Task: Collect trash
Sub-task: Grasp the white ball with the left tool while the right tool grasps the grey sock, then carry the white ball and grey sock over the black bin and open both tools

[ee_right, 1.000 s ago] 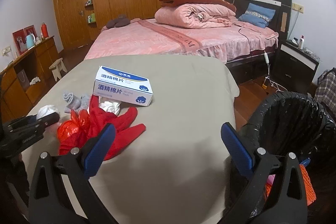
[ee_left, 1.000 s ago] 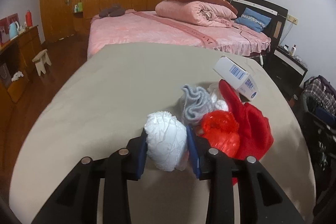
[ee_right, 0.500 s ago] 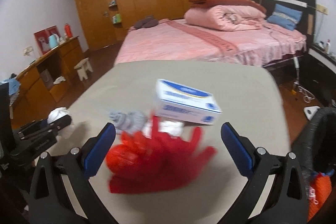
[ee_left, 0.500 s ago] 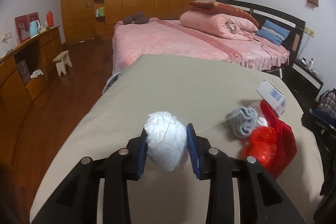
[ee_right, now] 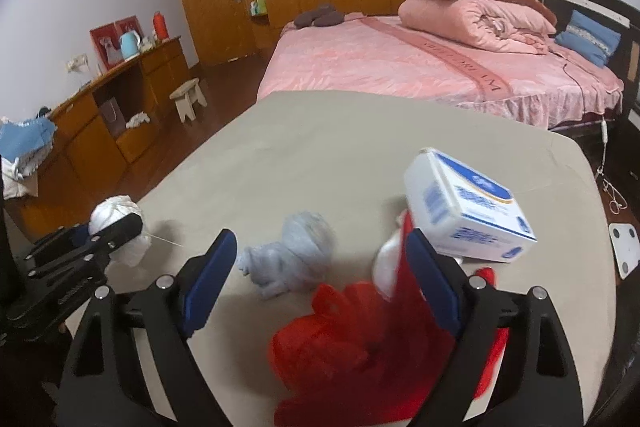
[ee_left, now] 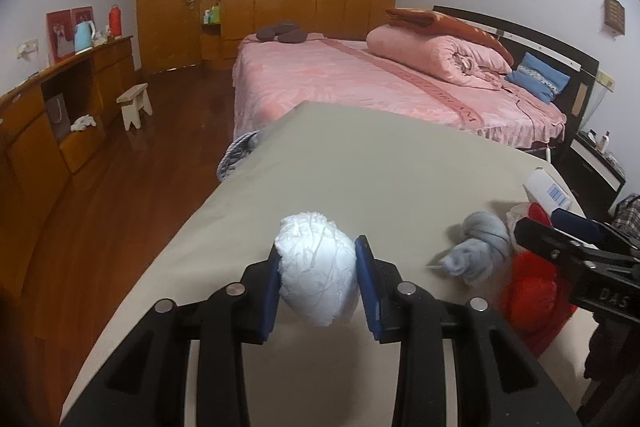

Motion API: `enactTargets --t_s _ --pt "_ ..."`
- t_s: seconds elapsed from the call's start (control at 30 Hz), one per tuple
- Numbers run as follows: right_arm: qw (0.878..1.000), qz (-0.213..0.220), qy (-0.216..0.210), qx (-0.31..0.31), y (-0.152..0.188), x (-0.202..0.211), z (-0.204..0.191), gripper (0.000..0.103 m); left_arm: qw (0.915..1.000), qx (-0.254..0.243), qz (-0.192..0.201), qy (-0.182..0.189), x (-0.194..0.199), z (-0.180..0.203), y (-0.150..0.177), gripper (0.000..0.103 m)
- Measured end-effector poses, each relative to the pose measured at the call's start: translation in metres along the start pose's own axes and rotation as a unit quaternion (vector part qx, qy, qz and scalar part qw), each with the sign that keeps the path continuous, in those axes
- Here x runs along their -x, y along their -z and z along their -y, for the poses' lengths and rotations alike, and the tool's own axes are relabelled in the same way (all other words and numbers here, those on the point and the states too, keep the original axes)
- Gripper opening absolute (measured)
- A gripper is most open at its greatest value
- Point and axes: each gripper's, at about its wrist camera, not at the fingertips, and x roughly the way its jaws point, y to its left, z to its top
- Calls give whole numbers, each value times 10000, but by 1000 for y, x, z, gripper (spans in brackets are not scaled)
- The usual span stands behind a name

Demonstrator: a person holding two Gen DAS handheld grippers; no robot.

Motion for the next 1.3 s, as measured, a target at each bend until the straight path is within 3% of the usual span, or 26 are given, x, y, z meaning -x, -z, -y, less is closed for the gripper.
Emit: enactTargets --t_s 0.43,0.53,0.6,0.7,1.0,1.3 --pt "9988 -436 -60 213 4 -37 -21 81 9998 85 3 -156 -4 -12 4 35" --pt "9982 -550 -118 195 5 -44 -22 64 9999 68 4 -155 -6 -12 4 35" --pt "9971 -697 -282 144 5 -49 -21 41 9999 64 5 -157 -6 -13 5 35" --pt "9962 -737 -454 62 3 -47 -21 36 9998 75 14 -167 -5 -12 4 35" --pt "9977 -179 -648 118 -13 4 -21 36 9996 26 201 -172 14 -5 -3 35" --pt "9967 418 -691 -55 -28 71 2 36 9989 -143 453 37 48 28 -16 35"
